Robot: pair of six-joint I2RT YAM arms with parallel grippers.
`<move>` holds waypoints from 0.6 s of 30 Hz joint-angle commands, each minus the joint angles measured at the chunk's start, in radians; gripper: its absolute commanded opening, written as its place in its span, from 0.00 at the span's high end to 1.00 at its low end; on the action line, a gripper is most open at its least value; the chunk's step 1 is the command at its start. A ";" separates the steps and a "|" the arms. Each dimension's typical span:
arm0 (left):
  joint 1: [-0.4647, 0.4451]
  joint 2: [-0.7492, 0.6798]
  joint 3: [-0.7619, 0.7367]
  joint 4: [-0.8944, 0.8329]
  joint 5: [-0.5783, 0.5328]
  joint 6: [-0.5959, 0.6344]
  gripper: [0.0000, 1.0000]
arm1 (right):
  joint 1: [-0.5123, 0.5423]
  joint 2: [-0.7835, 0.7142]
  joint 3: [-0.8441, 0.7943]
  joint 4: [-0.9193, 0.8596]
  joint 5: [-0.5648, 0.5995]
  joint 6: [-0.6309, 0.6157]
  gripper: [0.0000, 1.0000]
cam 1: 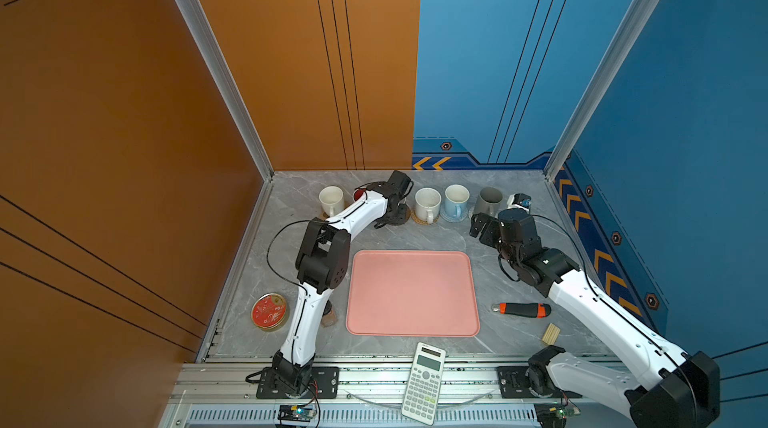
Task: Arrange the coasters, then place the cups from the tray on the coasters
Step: 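Lower the lavender-handled mug onto the marked brown coaster with the left gripper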
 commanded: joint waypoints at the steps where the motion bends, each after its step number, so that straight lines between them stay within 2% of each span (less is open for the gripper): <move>1: 0.002 0.004 0.048 0.008 0.003 -0.001 0.92 | -0.005 -0.006 -0.010 -0.023 -0.004 0.004 0.00; 6: 0.001 0.006 0.052 -0.002 0.012 -0.002 0.81 | -0.005 -0.007 -0.011 -0.023 -0.004 0.005 0.00; 12: 0.002 0.004 0.054 -0.009 0.025 -0.002 0.62 | -0.007 -0.012 -0.015 -0.023 -0.004 0.005 0.00; 18: 0.001 -0.007 0.049 -0.015 0.032 -0.002 0.54 | -0.008 -0.017 -0.017 -0.023 -0.005 0.005 0.00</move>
